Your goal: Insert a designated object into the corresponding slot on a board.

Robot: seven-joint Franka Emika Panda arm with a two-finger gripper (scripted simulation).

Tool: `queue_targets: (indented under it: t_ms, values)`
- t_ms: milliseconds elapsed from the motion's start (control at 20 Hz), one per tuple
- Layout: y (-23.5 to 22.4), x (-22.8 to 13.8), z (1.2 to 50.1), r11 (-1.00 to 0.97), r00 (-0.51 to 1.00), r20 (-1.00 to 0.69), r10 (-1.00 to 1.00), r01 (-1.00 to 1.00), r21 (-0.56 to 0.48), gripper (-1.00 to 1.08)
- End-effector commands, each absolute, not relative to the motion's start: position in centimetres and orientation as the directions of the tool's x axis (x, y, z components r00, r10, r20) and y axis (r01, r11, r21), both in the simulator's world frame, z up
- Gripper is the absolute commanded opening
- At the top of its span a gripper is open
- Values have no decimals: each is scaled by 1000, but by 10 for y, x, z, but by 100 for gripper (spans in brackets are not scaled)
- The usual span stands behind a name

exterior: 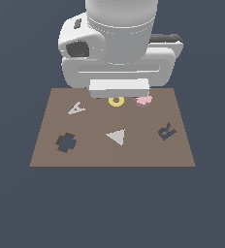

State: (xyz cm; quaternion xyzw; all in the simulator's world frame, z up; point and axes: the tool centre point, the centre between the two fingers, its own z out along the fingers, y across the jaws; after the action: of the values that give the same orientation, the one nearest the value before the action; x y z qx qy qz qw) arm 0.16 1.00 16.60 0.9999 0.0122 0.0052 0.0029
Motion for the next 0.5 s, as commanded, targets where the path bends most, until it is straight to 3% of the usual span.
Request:
queue_targets:
  t_ms: [0, 450]
  values:
    - [10, 2, 166, -1000, 1000, 10, 24, 24, 6, 100]
    - [18, -10, 155, -1000, 1000, 9, -17, -17, 5, 100]
